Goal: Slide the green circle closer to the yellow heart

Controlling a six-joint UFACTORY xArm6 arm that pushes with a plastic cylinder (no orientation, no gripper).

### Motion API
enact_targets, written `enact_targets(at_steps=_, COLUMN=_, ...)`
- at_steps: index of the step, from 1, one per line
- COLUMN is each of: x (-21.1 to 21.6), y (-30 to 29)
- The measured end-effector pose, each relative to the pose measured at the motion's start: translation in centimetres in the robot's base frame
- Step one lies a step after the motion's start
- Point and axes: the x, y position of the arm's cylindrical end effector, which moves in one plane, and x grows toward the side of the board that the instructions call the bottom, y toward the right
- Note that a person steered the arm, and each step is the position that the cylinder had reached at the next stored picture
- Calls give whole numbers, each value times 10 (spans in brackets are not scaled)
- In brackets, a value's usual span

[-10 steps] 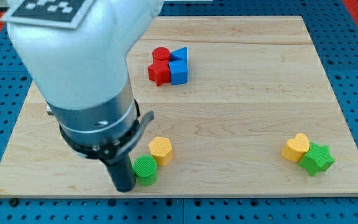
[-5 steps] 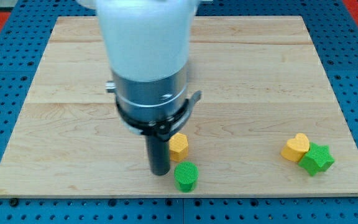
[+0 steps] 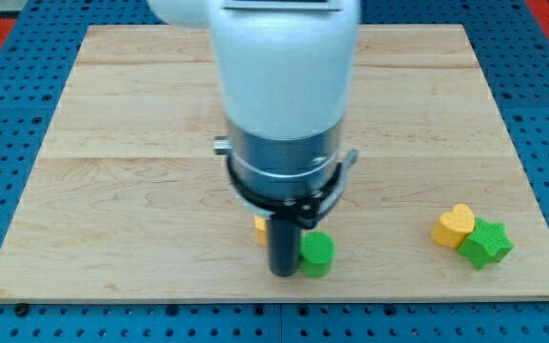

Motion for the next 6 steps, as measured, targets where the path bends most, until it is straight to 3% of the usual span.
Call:
enact_targets(at_steps=2, x=-11, y=59)
enact_targets(at_steps=6, x=-39, y=80)
